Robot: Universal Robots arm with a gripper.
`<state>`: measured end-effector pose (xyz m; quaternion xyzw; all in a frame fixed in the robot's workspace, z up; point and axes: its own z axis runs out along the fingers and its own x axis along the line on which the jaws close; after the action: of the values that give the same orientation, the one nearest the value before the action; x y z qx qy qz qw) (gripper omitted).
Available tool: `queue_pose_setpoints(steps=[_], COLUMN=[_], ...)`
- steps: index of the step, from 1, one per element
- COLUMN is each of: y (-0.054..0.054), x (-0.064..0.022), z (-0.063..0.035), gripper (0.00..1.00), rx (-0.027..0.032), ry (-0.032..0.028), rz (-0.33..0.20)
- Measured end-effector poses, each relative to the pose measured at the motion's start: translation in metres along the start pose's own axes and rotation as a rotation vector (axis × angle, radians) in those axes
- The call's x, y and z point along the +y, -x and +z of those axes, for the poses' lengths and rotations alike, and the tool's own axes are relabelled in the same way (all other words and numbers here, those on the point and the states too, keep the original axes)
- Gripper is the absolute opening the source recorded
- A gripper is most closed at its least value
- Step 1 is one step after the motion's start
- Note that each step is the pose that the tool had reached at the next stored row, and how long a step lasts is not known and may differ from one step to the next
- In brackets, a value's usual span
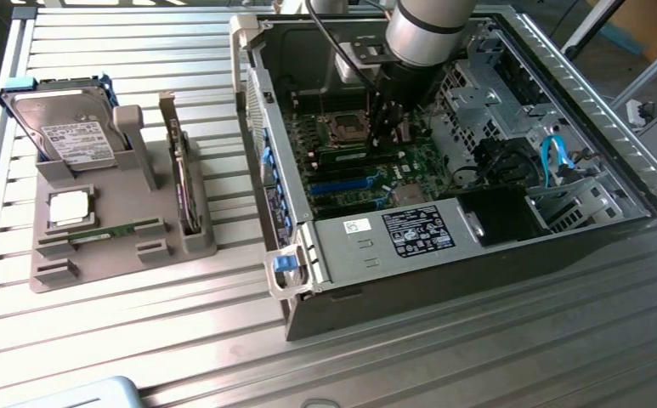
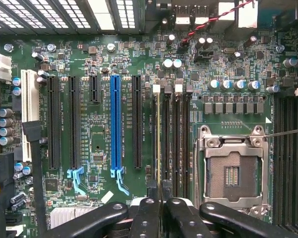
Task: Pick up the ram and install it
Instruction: 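Insert the ram into the slot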
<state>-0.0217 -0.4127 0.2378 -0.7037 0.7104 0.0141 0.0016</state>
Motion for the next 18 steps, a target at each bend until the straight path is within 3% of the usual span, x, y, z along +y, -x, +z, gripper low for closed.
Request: queue_pose_setpoints(steps=[18], y=[0.0004], x=[0.0015], z=[0.0007], gripper=[0.12], rx=[-0.0002], ry=[-0.0022], rz=[0.006])
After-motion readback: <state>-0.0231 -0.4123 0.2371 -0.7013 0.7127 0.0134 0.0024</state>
